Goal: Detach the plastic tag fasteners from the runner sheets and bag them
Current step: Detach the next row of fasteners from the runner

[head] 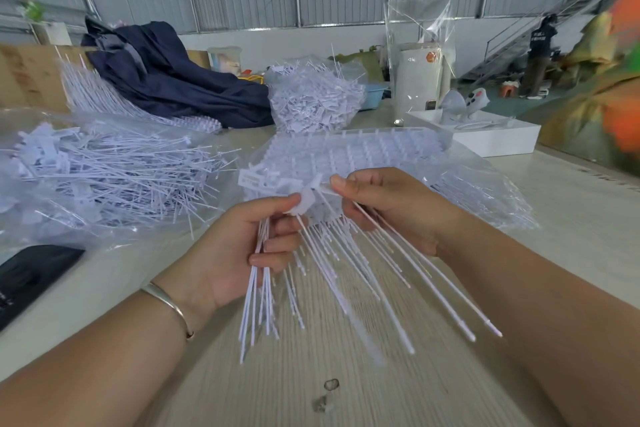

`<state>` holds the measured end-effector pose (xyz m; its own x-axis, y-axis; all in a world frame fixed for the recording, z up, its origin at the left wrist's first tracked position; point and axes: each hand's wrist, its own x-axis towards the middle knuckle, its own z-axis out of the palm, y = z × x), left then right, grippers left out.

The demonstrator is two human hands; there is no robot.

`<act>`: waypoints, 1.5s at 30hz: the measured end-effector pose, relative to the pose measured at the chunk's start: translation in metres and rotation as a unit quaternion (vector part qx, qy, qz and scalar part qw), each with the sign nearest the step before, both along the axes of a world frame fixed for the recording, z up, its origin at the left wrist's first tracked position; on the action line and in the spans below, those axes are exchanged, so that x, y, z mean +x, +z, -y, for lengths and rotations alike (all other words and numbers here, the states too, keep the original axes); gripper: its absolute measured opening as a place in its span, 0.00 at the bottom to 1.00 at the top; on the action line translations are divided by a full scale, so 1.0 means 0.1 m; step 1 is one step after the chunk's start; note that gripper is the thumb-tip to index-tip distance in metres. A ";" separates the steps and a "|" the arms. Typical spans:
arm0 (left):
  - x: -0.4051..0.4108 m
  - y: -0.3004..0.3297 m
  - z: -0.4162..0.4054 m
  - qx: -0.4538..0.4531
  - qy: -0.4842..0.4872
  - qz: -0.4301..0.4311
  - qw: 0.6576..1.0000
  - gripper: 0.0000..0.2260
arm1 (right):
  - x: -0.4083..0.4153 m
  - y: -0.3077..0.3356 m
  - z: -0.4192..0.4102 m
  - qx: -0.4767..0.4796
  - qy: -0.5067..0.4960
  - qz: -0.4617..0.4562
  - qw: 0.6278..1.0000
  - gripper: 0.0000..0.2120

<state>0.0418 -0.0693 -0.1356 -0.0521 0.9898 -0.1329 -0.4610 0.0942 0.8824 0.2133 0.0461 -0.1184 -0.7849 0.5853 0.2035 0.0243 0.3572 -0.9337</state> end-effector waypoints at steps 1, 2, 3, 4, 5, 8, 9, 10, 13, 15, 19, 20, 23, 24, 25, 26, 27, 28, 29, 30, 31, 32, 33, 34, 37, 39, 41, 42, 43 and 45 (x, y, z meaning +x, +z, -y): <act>-0.02 0.00 0.00 -0.012 0.006 -0.001 1.000 0.04 | 0.01 0.01 -0.01 -0.005 -0.006 -0.004 1.000 0.25; -0.03 0.00 0.01 -0.025 0.009 -0.007 1.000 0.04 | 0.01 0.01 -0.03 -0.013 -0.010 -0.009 1.000 0.25; -0.03 0.00 0.01 -0.038 0.007 -0.021 0.999 0.05 | 0.02 0.01 -0.04 -0.017 -0.014 -0.016 1.000 0.25; -0.03 -0.01 0.01 -0.049 0.002 -0.039 0.998 0.07 | 0.02 0.00 -0.05 -0.015 -0.018 -0.021 0.999 0.25; -0.03 -0.02 0.01 -0.057 -0.001 -0.056 0.997 0.10 | 0.02 0.00 -0.05 -0.009 -0.021 -0.025 0.999 0.26; -0.01 -0.03 -0.01 -0.059 0.013 -0.067 0.996 0.12 | 0.02 -0.02 -0.06 -0.002 -0.016 -0.022 1.000 0.26; -0.01 -0.03 -0.02 -0.057 0.024 -0.060 0.996 0.10 | 0.02 -0.02 -0.06 -0.001 -0.011 -0.015 1.000 0.25; -0.02 -0.02 -0.02 -0.054 0.035 -0.050 0.997 0.09 | 0.02 -0.02 -0.07 -0.003 -0.005 -0.006 1.000 0.24; -0.05 -0.02 -0.03 -0.029 0.060 -0.043 0.997 0.06 | 0.02 -0.03 -0.08 -0.002 0.016 0.014 1.000 0.21; -0.07 -0.03 -0.03 -0.018 0.078 -0.051 0.996 0.06 | 0.02 -0.03 -0.07 0.009 0.026 0.031 0.999 0.21; -0.05 -0.05 -0.03 -0.015 0.062 -0.109 0.992 0.05 | 0.03 -0.03 -0.05 0.007 0.058 0.053 0.997 0.16; -0.04 -0.06 -0.03 -0.010 0.060 -0.123 0.991 0.04 | 0.03 -0.03 -0.04 0.003 0.068 0.056 0.996 0.14; -0.04 -0.07 -0.05 -0.007 0.078 -0.127 0.989 0.09 | 0.04 -0.01 -0.03 -0.010 0.093 0.057 0.994 0.11; -0.04 -0.08 -0.06 -0.014 0.088 -0.128 0.988 0.11 | 0.05 -0.01 -0.02 -0.012 0.096 0.056 0.994 0.11; -0.04 -0.08 -0.07 -0.024 0.098 -0.125 0.987 0.12 | 0.05 0.00 -0.02 -0.015 0.096 0.054 0.994 0.09; -0.05 -0.09 -0.08 -0.034 0.104 -0.118 0.987 0.11 | 0.05 0.00 -0.02 -0.017 0.094 0.052 0.994 0.08; -0.05 -0.09 -0.07 -0.044 0.108 -0.113 0.987 0.10 | 0.05 0.00 -0.02 -0.018 0.090 0.052 0.994 0.08; -0.06 -0.09 -0.07 -0.050 0.108 -0.111 0.987 0.07 | 0.05 0.00 -0.02 -0.018 0.086 0.054 0.995 0.08; -0.06 -0.09 -0.07 -0.054 0.104 -0.111 0.987 0.05 | 0.05 0.00 -0.02 -0.017 0.083 0.055 0.995 0.09; -0.06 -0.10 -0.06 -0.057 0.096 -0.113 0.987 0.07 | 0.05 0.00 -0.02 -0.015 0.081 0.056 0.995 0.11; -0.06 -0.10 -0.06 -0.057 0.087 -0.117 0.988 0.10 | 0.05 0.00 -0.02 -0.010 0.080 0.059 0.995 0.12; -0.06 -0.11 -0.05 -0.056 0.080 -0.122 0.988 0.14 | 0.05 0.00 -0.02 -0.004 0.077 0.062 0.995 0.13; -0.05 -0.11 -0.05 -0.055 0.074 -0.125 0.988 0.18 | 0.05 0.00 -0.02 0.002 0.072 0.067 0.995 0.14; -0.04 -0.11 -0.05 -0.052 0.069 -0.127 0.988 0.21 | 0.05 0.00 -0.02 0.008 0.066 0.072 0.995 0.14; -0.02 -0.08 -0.03 -0.038 0.046 -0.154 0.986 0.21 | 0.05 -0.01 -0.02 0.027 0.054 0.087 0.994 0.13; -0.01 -0.05 -0.01 -0.026 0.034 -0.164 0.985 0.14 | 0.05 -0.02 -0.02 0.039 0.050 0.100 0.993 0.14; -0.02 -0.03 0.00 -0.009 0.034 -0.177 0.984 0.13 | 0.05 -0.03 -0.03 0.047 0.043 0.108 0.992 0.18; -0.03 -0.03 0.00 -0.003 0.035 -0.186 0.982 0.14 | 0.05 -0.04 -0.03 0.050 0.038 0.108 0.992 0.19; -0.03 -0.03 0.00 0.001 0.035 -0.192 0.981 0.14 | 0.05 -0.04 -0.04 0.053 0.035 0.108 0.992 0.19; -0.03 -0.02 0.00 0.004 0.036 -0.192 0.981 0.12 | 0.04 -0.04 -0.04 0.060 0.036 0.108 0.992 0.17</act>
